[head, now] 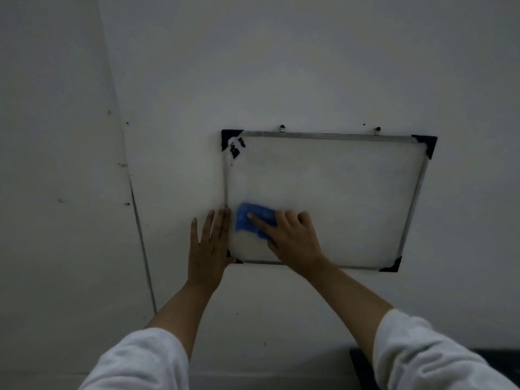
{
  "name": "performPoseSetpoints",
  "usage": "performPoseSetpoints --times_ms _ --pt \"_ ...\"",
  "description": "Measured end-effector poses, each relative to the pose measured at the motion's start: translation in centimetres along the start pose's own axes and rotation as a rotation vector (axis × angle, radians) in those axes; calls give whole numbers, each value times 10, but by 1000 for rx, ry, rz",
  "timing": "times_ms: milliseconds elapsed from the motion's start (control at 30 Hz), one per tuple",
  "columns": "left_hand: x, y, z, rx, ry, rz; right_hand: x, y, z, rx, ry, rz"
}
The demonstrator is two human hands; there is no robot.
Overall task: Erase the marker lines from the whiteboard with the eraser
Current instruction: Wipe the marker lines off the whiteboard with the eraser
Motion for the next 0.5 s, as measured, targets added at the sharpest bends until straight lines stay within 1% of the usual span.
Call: performPoseSetpoints --times_ms 100,167,200,233,333,367,433,500 --pt "-1 1 3 -35 6 -23 14 -62 -13 -184 20 -121" --pt "-3 2 5 -44 11 -10 16 -76 -8 -297 16 -187" --pt "-5 1 6 -47 18 -6 16 -72 -2 -321 8 -186" --pt "-6 2 6 -49 30 -11 13 -64 7 -300 2 -159" --pt "-7 1 8 -47 62 -25 3 -39 36 -86 -12 -44" --pt "-8 1 9 -20 64 -16 1 -37 39 -37 -3 -28" --pt "-9 2 19 112 77 27 0 -43 34 19 18 -25" --pt "-11 3 29 228 107 64 2 -57 23 16 53 -58"
Point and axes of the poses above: each hand's wrist, its own y-axis towards the middle knuckle, its own x-axis out of the palm, z = x × y, the point moved 5 cm from there along y, towards the middle knuckle, and after that the axes turned 7 degrees about z, right-handed, at the moved point
